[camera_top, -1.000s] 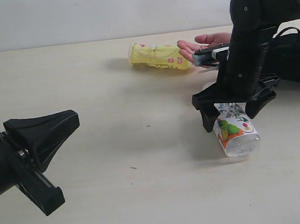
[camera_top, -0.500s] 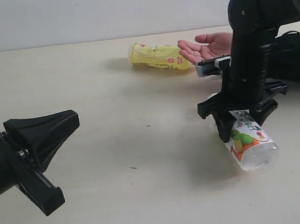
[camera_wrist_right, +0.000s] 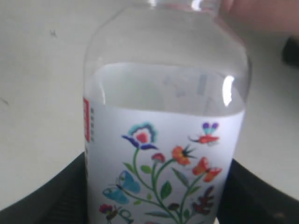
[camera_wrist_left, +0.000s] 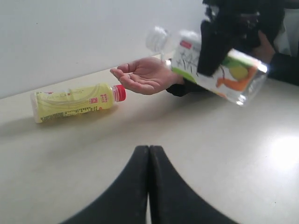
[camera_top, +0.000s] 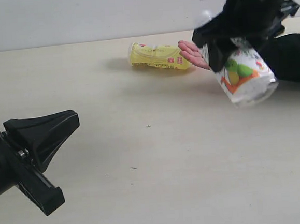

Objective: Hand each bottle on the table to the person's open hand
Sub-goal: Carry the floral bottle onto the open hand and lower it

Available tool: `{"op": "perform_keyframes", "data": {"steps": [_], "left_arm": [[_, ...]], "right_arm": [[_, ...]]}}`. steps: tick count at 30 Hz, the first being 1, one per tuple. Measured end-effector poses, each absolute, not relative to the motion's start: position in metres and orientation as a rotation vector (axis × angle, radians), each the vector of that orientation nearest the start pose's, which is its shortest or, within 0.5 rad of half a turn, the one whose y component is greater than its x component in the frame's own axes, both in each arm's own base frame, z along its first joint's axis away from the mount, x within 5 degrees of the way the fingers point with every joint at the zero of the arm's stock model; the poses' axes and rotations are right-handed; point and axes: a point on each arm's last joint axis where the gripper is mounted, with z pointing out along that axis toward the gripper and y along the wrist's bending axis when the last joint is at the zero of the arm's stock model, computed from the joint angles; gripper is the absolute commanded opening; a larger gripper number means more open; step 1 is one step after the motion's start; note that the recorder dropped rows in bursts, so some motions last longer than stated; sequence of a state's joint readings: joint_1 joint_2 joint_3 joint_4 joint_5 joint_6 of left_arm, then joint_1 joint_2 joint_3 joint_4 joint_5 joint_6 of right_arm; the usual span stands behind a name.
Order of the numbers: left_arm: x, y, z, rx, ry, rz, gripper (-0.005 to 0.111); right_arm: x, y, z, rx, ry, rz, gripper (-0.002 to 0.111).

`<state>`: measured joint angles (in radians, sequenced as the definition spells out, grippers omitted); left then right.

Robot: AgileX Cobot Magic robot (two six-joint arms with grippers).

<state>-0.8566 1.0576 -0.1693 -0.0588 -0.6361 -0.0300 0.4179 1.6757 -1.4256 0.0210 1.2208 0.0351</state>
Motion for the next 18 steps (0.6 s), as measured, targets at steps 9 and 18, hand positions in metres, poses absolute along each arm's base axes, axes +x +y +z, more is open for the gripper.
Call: {"op": "perform_keyframes", "data": {"steps": [9,18], "left_arm": [[0.117,-0.13,0.208,0.652,1.658,-0.651,0.001],[0.117,-0.13,0.208,0.652,1.658,-0.651,0.001]], "right_arm": [[0.362,0.153,0.341,-0.428,2.699,0.079,0.0],[0.417,0.15,0.277,-0.355,2.821,0.029,0.0]]}}
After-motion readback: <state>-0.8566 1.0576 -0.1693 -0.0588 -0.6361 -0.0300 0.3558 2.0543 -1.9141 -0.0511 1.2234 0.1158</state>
